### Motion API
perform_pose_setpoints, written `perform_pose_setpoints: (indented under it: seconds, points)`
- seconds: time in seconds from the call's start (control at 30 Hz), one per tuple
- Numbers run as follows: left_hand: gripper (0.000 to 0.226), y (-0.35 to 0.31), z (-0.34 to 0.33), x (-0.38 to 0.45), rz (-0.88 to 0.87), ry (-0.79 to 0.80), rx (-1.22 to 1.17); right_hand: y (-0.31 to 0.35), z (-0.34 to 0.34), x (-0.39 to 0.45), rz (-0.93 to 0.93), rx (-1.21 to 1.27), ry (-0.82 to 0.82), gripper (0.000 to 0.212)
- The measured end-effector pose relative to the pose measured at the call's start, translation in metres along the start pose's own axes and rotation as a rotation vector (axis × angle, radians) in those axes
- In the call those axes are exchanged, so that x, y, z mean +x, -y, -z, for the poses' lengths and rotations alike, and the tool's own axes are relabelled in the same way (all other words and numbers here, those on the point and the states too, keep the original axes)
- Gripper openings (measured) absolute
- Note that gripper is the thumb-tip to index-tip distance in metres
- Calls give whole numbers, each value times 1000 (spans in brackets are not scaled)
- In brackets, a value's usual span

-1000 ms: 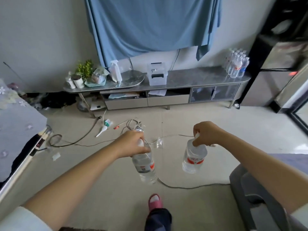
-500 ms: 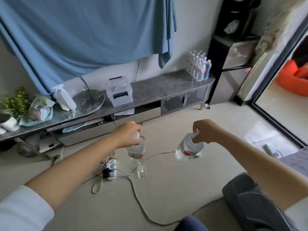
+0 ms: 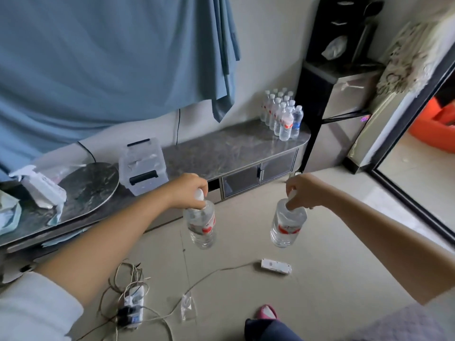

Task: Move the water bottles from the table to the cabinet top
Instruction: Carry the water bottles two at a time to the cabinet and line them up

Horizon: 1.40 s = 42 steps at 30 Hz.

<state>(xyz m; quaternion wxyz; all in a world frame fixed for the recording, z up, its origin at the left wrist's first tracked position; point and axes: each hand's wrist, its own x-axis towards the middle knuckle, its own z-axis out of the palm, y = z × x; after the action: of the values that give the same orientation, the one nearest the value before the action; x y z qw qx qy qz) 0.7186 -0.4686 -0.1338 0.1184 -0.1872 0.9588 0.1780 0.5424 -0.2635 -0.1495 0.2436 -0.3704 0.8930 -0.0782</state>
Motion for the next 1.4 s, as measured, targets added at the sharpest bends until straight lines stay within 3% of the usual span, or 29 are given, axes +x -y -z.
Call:
perform_pose_setpoints:
  seconds: [0.07,0.27,0.4,0.5,0.57,0.7,0.8,0.87,1.1,1.4]
  points:
    - [14,-8,10,36,1,-2,2,-13,20,29,17,-23,-18,16]
    - [15,-22,32,133,17,-91,-91,-47,72,109,102,37,-156,30]
    - [25,-35,53,203,-29,-94,-75,-65,110,158,81,94,-163,23]
    - [32,-40,70,253,-89,-56,-36,-82,131,193,50,124,-170,20]
    - [23,-39,83,292,-130,-46,-4,-95,149,221,19,134,-179,12]
    - [10,-40,113,372,-233,68,115,-114,185,288,-28,97,-161,29]
    - [19,-42,136,430,-321,202,218,-124,205,330,-43,77,-125,12]
    - [21,-41,152,476,-347,223,244,-138,222,362,-69,76,-122,24]
    - [15,-52,189,591,-424,135,170,-188,273,444,-166,182,-218,20]
    - [18,-104,208,729,-347,-8,55,-274,339,549,-148,144,-124,20]
